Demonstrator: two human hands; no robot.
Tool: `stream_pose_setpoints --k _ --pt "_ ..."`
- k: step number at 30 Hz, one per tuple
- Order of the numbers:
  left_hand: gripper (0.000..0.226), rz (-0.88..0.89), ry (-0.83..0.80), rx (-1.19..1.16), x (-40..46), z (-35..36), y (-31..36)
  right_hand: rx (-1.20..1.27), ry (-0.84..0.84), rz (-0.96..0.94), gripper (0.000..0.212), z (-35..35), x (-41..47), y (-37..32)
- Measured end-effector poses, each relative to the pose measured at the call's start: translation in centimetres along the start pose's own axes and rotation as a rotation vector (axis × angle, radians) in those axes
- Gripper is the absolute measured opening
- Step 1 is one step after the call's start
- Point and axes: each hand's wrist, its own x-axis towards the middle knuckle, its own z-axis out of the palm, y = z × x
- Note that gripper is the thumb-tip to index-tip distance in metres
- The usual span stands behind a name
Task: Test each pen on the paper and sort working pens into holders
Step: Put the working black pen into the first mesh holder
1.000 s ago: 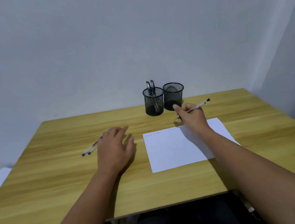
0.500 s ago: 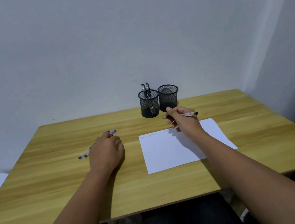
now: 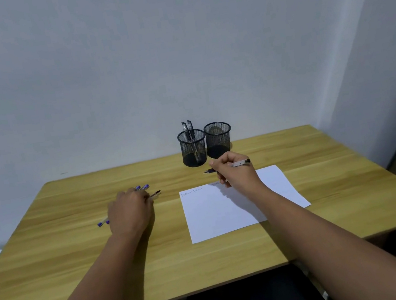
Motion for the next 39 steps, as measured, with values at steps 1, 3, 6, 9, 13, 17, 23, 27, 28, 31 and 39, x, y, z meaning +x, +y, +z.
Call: stream_pose_setpoints --k 1,3,6,9,13,17,23,27,28,31,39 --pt "0.019 0.007 0.01 -0.084 -0.1 -0.3 0.4 -0.001 -0.021 0.012 0.022 0.0 -0.1 -0.1" --pt "0.016 0.004 0.01 -0.271 -0.5 -1.0 1.5 0.007 -0.088 0.059 0.015 0.0 -0.5 -0.2" --pt "0.015 0.008 0.022 -0.425 -1.1 -1.9 3.1 0.079 -0.141 0.104 0.011 -0.1 -1.1 -0.5" --pt "0.013 0.038 0.017 -0.504 -1.3 -2.3 4.5 0.133 -0.135 0.112 0.009 -0.2 -1.5 -0.7" --pt "0.014 0.061 0.002 -0.565 -1.3 -2.4 5.8 0.157 -0.14 0.103 0.006 -0.5 -1.8 -1.1" --pt "0.014 0.08 -0.002 -0.617 -1.3 -2.6 6.6 0.172 -0.158 0.116 0.007 -0.7 -2.2 -1.4" --pt "0.014 0.023 -0.052 -0.861 -1.0 -3.4 8.3 0.221 -0.121 0.132 0.009 -1.0 -2.5 -1.6" --pt "0.013 -0.251 -0.048 -1.222 -0.3 -4.3 9.1 0.308 -0.174 0.199 0.011 -1.7 -2.4 -2.0" --pt "0.013 -0.296 -0.046 -1.269 -0.2 -4.6 9.4 0.291 -0.196 0.206 0.013 -2.0 -2.4 -2.1" --pt "0.014 -0.392 -0.072 -1.402 0.3 -5.7 10.4 0.115 -0.246 0.193 0.012 -2.2 -2.4 -2.1" --pt "0.01 -0.388 -0.116 -1.305 1.6 -6.9 12.9 0.077 -0.182 0.131 0.006 -2.3 -1.5 -1.4"
